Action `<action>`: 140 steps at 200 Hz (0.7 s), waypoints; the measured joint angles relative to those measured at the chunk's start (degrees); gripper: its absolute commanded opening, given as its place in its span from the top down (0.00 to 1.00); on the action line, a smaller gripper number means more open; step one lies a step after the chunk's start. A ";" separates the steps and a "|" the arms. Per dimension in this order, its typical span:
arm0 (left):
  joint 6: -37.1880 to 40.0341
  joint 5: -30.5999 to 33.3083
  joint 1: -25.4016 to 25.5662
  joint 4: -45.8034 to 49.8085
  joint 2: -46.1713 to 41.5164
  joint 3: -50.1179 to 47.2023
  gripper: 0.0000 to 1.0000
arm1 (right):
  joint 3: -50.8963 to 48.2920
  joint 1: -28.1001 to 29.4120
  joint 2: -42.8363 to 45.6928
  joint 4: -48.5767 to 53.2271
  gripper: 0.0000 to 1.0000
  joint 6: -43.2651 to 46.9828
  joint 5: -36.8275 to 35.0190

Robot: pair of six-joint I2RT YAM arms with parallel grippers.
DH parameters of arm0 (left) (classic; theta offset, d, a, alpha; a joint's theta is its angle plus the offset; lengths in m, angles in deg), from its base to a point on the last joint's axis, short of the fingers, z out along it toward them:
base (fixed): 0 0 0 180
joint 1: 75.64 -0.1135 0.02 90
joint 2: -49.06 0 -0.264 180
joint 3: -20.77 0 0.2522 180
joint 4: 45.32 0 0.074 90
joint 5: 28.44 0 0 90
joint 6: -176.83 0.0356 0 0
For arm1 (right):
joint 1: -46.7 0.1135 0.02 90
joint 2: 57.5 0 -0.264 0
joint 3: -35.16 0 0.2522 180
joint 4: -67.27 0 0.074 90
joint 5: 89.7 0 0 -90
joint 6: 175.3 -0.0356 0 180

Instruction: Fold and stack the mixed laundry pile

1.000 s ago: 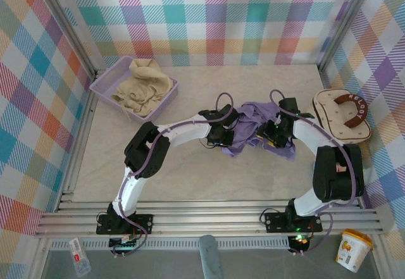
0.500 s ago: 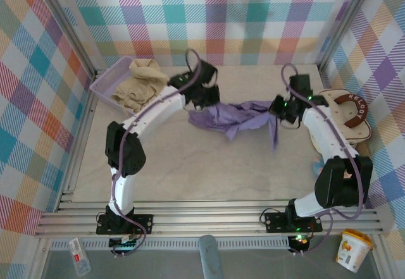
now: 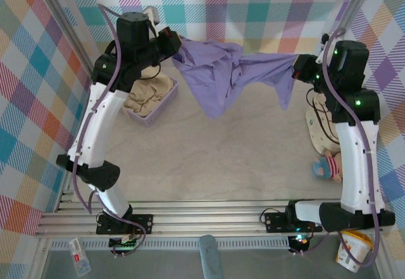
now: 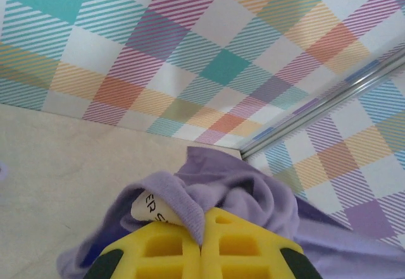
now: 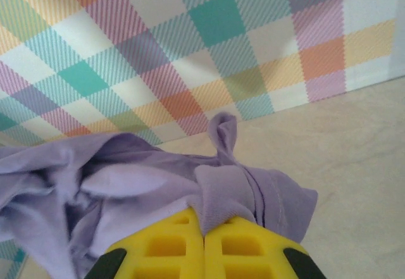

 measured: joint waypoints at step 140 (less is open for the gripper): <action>-1.81 0.76 -0.83 5.57 23.56 -20.04 0.03 | -32.11 -3.58 -10.69 -4.81 0.25 -2.16 -0.50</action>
